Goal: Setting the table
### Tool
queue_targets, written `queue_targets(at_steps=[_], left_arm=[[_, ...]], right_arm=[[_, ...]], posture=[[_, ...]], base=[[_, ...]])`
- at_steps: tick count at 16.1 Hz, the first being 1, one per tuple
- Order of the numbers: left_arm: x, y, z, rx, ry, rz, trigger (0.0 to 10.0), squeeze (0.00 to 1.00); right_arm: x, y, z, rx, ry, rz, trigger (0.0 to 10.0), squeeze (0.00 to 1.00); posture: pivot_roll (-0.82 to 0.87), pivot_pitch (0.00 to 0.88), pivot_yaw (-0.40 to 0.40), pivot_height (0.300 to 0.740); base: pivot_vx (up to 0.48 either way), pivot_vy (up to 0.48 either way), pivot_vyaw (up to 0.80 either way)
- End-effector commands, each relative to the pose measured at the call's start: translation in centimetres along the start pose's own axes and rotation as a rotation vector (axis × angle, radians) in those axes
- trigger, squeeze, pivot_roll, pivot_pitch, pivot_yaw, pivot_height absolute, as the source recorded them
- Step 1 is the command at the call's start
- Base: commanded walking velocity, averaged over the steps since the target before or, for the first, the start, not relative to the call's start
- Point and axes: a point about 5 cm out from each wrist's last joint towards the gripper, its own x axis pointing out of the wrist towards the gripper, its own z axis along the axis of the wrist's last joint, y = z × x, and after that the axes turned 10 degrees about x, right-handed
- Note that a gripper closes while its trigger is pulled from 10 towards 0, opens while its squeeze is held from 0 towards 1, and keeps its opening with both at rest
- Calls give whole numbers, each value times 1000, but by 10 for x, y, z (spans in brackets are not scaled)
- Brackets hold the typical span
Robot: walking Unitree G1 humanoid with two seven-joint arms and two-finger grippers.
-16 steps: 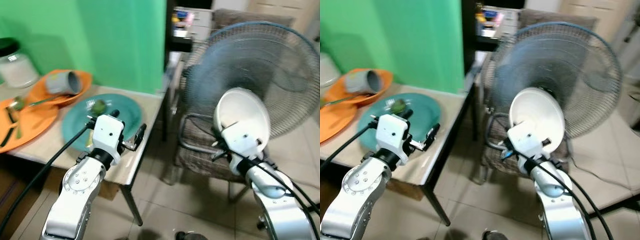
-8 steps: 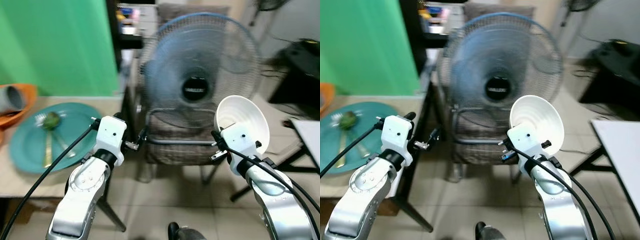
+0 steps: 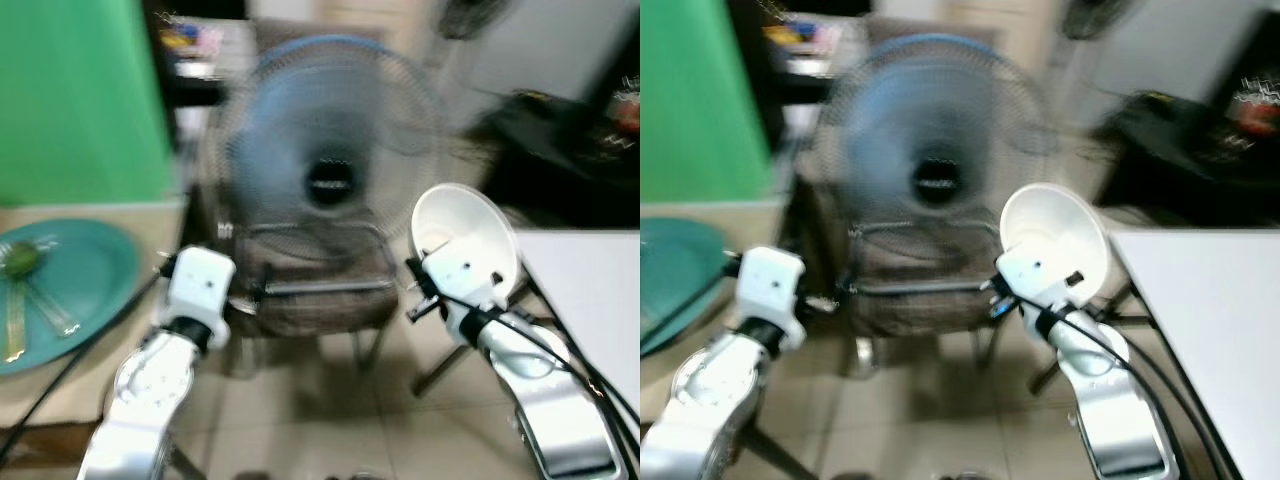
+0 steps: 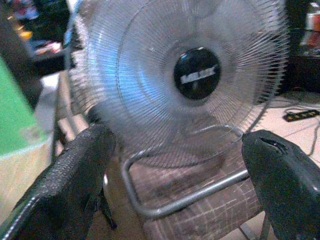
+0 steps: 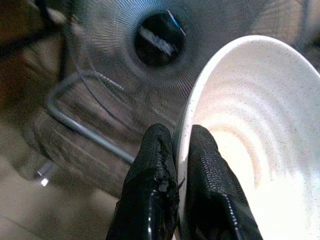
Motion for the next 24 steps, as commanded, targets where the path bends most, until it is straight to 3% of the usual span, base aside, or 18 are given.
queue_targets(at_steps=[1,5,8,13,15,21,24], left_arm=[[2,-3,3,-5,-5,-4,10000,0],[11,-1,6,29,-36,-35,10000,0],[22,-5,6,-1,-39,-59,10000,0],[15,3,5,-33,-33,-2,10000,0],[15,0,4,-49,-29,-16,10000,0],[19,5,4,-39,-42,-13,10000,0],[29,4,7,-46,-60,-59,10000,0]], right_arm=[[-1,-7,5,-13,-19,-47,10000,0],[-6,-3,5,-62,-16,-47,10000,0],[-11,-11,12,-75,-50,-103,10000,0],[-2,-8,28,-164,-94,-57,10000,0],[-2,-10,32,-156,-119,-66,10000,0],[-3,-6,20,-204,-52,-27,10000,0],[-6,-6,17,-193,-31,-49,10000,0]], posture=[[121,0,-55,740],[80,0,-1,740],[53,0,24,740],[88,0,1,740],[96,0,-4,740],[64,0,11,740],[29,0,44,740]], base=[[0,0,-800],[0,0,-800],[0,0,-800],[0,0,-800],[0,0,-800],[0,0,-800],[0,0,-800]])
